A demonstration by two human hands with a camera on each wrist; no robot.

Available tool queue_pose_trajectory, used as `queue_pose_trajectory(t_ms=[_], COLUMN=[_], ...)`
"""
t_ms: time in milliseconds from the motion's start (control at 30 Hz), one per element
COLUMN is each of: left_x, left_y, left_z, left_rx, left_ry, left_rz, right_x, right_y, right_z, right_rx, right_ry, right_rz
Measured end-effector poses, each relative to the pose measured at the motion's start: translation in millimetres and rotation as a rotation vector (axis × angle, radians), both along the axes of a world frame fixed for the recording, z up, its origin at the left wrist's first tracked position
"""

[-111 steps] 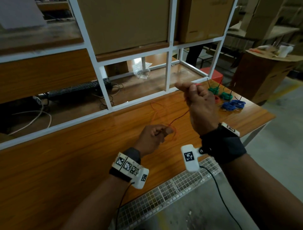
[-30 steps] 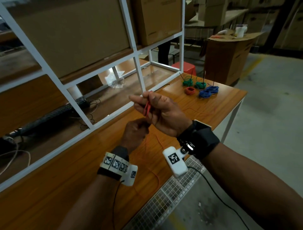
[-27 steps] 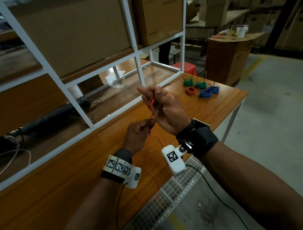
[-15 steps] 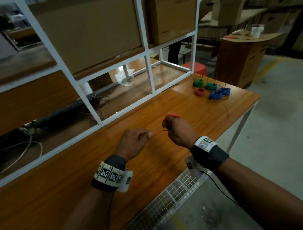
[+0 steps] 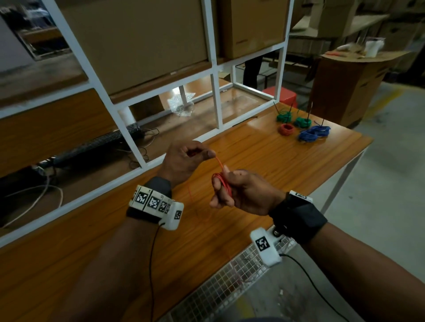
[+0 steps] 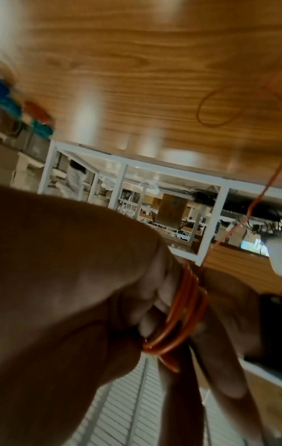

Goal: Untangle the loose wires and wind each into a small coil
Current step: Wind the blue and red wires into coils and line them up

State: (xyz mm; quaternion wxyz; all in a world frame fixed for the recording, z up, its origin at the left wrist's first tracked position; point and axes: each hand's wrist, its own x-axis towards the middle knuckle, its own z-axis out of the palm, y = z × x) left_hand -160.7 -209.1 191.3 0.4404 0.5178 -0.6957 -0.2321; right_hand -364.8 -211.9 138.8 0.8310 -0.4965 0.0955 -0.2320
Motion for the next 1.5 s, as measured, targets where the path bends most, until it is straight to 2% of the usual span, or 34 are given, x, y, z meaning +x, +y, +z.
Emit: queue_pose_trajectory(t_ms=[67, 200, 333, 433, 500, 533, 567, 633, 700, 733, 800, 933, 1000, 1100, 1167, 1367, 1433, 1500], left_x=[-5, -20, -34, -36, -43, -47, -52, -56, -54, -51, -40, -23, -22, -26, -29, -32, -35, -42], left_y=[-3, 1, 7, 11, 20, 25, 28, 27, 22, 19, 15, 13, 12, 10, 6, -4, -3, -2], left_z=[-3, -21, -37, -48, -54, -54, -52, -44, -35, -30, -24, -14, -7, 3, 7, -4, -11, -19], left_rx=[-0.006, 0.045, 0.082, 0.179, 0.232, 0.237, 0.228, 0.176, 0.120, 0.100, 0.075, 0.046, 0.014, 0.013, -0.011, -0.006, 0.014, 0.063], left_ry=[0.041, 0.128, 0.200, 0.290, 0.306, 0.293, 0.265, 0.184, 0.086, 0.029, -0.071, -0.121, -0.055, 0.057, 0.132, 0.259, 0.316, 0.356], left_rz=[-0.023, -0.033, 0.032, 0.053, 0.013, -0.006, -0.018, -0.027, -0.018, 0.003, 0.044, 0.044, -0.011, -0.071, -0.084, -0.124, -0.130, -0.118], right_x=[-2, -11, -13, -18, -23, -24, -25, -23, -21, -22, -28, -41, -42, -43, -42, -37, -32, -26], right_y=[1, -4, -11, -16, -25, -29, -35, -42, -45, -45, -42, -33, -26, -19, -20, -19, -18, -19], right_z=[6, 32, 49, 63, 75, 79, 80, 78, 72, 68, 60, 49, 47, 40, 38, 54, 60, 67], right_rx=[0.078, 0.238, 0.203, 0.227, 0.093, -0.055, -0.254, -0.738, -1.057, -1.135, -1.189, -1.060, -0.830, -0.496, -0.362, -0.028, 0.156, 0.279], right_ry=[-0.125, -0.366, -0.308, -0.368, -0.358, -0.293, -0.150, 0.338, 0.790, 0.928, 1.032, 0.954, 0.840, 0.531, 0.342, -0.034, -0.213, -0.346], right_rz=[-0.015, -0.213, -0.463, -0.664, -0.795, -0.872, -0.963, -1.102, -1.013, -0.927, -0.737, -0.389, -0.226, -0.048, -0.031, 0.062, 0.036, -0.063])
